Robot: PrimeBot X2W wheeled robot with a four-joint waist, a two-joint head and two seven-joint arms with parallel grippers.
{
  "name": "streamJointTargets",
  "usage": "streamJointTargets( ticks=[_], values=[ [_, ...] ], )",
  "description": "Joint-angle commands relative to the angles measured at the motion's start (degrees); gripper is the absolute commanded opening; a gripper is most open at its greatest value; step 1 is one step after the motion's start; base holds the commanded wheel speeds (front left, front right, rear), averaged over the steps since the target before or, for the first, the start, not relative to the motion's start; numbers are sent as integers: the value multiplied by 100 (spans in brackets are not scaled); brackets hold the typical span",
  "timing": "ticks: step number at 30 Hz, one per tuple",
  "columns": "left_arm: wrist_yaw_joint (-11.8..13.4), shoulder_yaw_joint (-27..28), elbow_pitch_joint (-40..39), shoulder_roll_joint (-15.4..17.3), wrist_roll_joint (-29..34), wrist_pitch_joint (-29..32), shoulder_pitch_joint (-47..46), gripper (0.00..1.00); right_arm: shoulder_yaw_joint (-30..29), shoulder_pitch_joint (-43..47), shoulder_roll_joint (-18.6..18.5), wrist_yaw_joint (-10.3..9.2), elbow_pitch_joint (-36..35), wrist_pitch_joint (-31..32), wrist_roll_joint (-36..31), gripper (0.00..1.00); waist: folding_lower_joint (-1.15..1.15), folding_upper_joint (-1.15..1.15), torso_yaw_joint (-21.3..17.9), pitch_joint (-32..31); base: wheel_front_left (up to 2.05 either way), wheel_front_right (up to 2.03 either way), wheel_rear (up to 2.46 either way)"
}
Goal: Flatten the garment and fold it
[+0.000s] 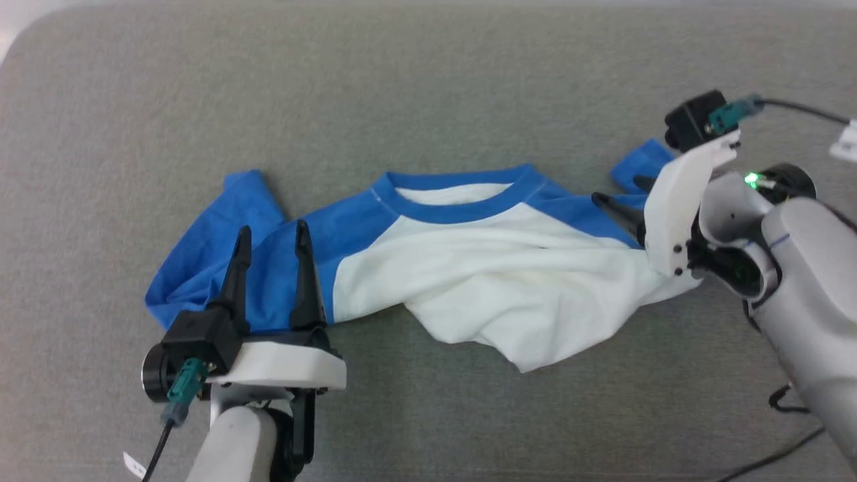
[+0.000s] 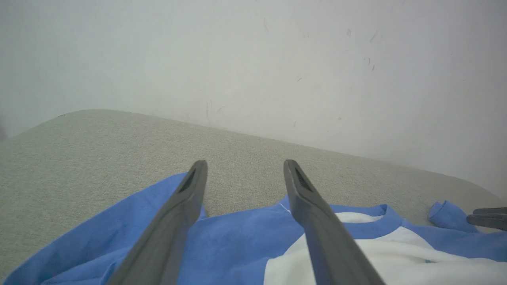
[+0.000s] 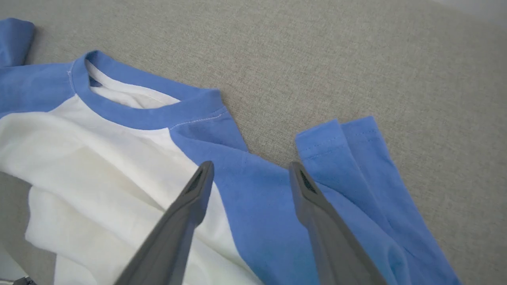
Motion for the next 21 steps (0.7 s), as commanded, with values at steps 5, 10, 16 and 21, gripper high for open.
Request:
streamJointTargets(
  ticks=[5, 10, 16, 21],
  values=[
    [-102, -2, -26, -100, 112, -25, -249, 100, 474, -542, -106, -4, 568, 390, 288, 100, -1, 0, 371, 525, 0, 0, 0],
    [-163, -11, 40, -157, 153, -25, -367, 100, 761, -710, -167, -4, 1250, 695, 458, 100, -1, 0, 417, 657, 0, 0, 0],
    [-229, 38, 179, -188, 181, -25, -364, 100, 1098, -568, -99, -4, 1641, 1232, 866, 0, -1, 0, 352, 640, 0, 0, 0],
    [-370, 63, 412, -164, 192, -26, -430, 100, 1289, -493, -111, -4, 1360, 768, 1090, 0, -1, 0, 254, 471, 0, 0, 0]
  ],
)
